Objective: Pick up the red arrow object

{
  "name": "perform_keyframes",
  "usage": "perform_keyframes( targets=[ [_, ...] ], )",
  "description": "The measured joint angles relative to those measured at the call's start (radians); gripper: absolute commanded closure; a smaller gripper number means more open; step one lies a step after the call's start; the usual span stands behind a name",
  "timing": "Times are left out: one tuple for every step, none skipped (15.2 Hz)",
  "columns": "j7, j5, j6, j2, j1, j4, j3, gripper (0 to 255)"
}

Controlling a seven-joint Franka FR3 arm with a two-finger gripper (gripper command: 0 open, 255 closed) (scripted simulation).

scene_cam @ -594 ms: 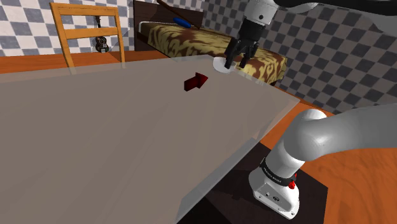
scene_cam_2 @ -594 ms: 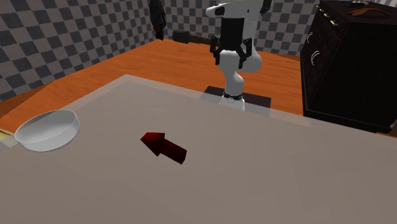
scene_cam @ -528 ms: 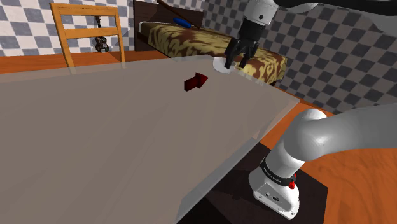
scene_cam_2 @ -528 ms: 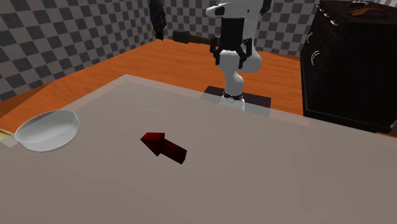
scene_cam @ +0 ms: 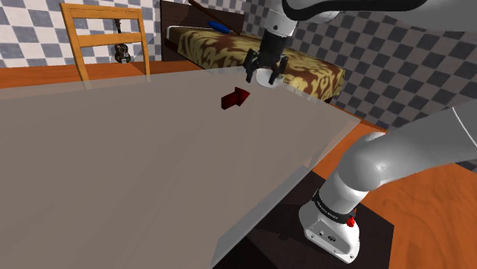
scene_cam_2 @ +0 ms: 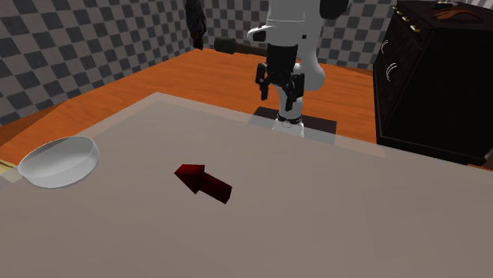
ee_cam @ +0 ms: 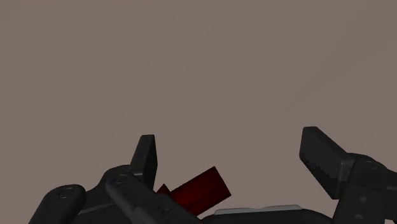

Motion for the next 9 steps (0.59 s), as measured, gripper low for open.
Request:
perform_keyframes(
  targets=[
    [0.039, -0.004, 0.024, 0.042, -0.014, 0.015, 0.010, 0],
    [0.080, -0.009, 0.043, 0.083, -0.027, 0.035, 0.020, 0],
    [0.122, -0.015, 0.059, 0.125, -0.040, 0.058, 0.029, 0],
    [0.163, -0.022, 0.079, 0.161, -0.052, 0.071, 0.037, 0],
    [0.205, -0.030, 0.095, 0.206, -0.064, 0.097, 0.046, 0],
    [0.241, -0.039, 0.109, 0.241, -0.077, 0.115, 0.048, 0],
    [0.278, -0.049, 0.120, 0.276, -0.090, 0.135, 0.050, 0],
    [0.316, -0.059, 0.121, 0.310, -0.101, 0.163, 0.052, 0],
    [0.355, -0.071, 0.129, 0.356, -0.112, 0.197, 0.054, 0]
  ],
)
